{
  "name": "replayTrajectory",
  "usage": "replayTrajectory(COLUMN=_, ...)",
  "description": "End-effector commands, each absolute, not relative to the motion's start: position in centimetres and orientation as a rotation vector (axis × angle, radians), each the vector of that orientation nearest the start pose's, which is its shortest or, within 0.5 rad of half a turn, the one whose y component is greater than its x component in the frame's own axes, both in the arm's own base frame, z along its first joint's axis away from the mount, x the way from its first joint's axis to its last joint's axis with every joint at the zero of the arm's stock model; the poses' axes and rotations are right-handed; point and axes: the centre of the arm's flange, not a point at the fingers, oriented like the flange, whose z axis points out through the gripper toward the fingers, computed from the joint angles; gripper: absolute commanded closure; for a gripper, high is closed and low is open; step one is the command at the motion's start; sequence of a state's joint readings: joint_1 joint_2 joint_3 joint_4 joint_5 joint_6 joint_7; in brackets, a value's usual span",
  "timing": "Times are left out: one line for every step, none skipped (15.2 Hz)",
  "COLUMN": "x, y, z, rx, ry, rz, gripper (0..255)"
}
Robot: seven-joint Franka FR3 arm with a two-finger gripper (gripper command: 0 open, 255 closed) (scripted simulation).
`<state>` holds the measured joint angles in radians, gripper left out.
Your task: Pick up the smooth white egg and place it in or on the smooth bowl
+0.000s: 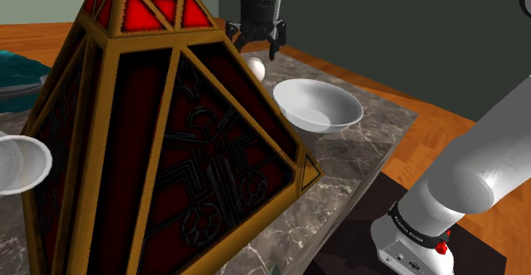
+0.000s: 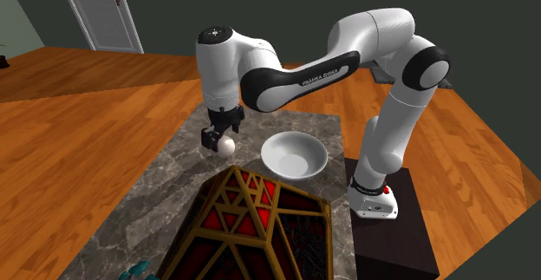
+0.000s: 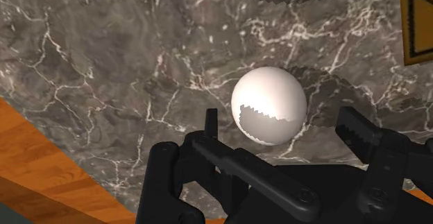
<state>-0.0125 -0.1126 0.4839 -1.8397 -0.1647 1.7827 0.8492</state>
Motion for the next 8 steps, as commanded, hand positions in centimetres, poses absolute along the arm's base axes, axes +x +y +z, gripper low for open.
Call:
replayTrajectory(x=48.0, y=23.9, z=56.1, rx=-3.224, ry=0.568, rz=-0.271, gripper=0)
replayTrajectory(x=48.1, y=23.9, z=55.5, rx=-3.224, ry=0.568, rz=-0.271, gripper=0)
replayTrajectory(x=48.2, y=23.8, z=55.0, rx=-3.224, ry=0.568, rz=-0.271, gripper=0)
replayTrajectory(x=48.3, y=23.6, z=54.2, rx=-3.224, ry=0.568, rz=-0.271, gripper=0)
replayTrajectory(x=48.3, y=23.6, z=54.2, rx=-3.224, ry=0.568, rz=-0.271, gripper=0)
replayTrajectory(x=48.3, y=23.6, z=54.2, rx=-3.224, ry=0.568, rz=-0.271, gripper=0)
replayTrajectory(x=48.3, y=23.6, z=54.2, rx=-3.224, ry=0.568, rz=-0.271, gripper=0)
replayTrajectory(x=48.3, y=23.6, z=54.2, rx=-3.224, ry=0.568, rz=-0.271, gripper=0)
